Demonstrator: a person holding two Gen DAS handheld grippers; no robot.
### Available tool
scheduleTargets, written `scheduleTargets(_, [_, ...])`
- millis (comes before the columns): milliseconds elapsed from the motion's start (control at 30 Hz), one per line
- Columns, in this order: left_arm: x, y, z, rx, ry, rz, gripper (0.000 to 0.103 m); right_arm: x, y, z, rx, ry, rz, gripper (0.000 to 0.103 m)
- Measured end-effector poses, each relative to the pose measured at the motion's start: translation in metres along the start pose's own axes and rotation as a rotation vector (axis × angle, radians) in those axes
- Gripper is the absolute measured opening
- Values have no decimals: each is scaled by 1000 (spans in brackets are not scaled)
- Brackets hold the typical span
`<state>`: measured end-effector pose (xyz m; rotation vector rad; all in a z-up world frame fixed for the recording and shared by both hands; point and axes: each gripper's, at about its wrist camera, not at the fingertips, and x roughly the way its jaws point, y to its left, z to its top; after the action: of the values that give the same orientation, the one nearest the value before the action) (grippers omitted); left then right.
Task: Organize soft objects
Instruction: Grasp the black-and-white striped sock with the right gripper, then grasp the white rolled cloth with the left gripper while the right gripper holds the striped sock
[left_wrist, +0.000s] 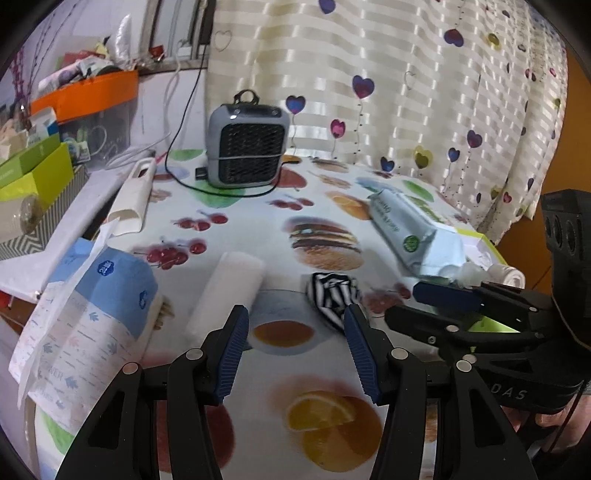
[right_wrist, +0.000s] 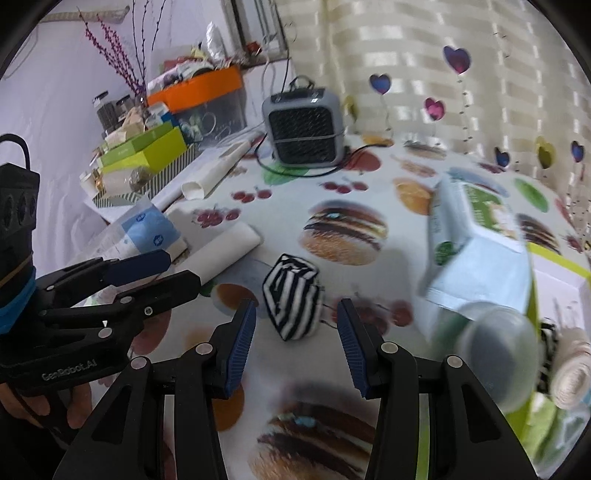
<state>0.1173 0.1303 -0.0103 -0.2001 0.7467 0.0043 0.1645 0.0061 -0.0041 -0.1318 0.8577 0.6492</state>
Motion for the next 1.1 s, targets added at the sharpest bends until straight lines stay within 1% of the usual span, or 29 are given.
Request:
scheduleTargets(300, [21,20,4,8,36,49,53,48,-1,6,19,68,-2,47])
scheduleTargets(400, [28,22,6,23,42,59,53,58,-1,5,18,88,-26,47])
scheduleTargets(433, [30,22,7,30,45,65,53,59,-2,4,20,85,-25,40])
scheduleTargets(500, [37,23,9,43,53,82,53,59,-3,4,15,82,-24,24])
scheduleTargets(600, [49,25,11,50,70,91,53,54,-5,4,18,71,-33,17])
scheduleTargets(833, [67,28,11,60,106,134,53,29,-10,8,37,10,-21,17])
scheduleTargets(967, [78,27,10,70,133,168,53,22,-7,8,34,-7,-6,17])
scheduleTargets(1067, [78,25,10,82,130,174,53,16,-7,8,35,-19,-3,17])
scheduleTargets(1100, [78,25,10,84,129,177,52,13,-7,8,36,-23,-4,17])
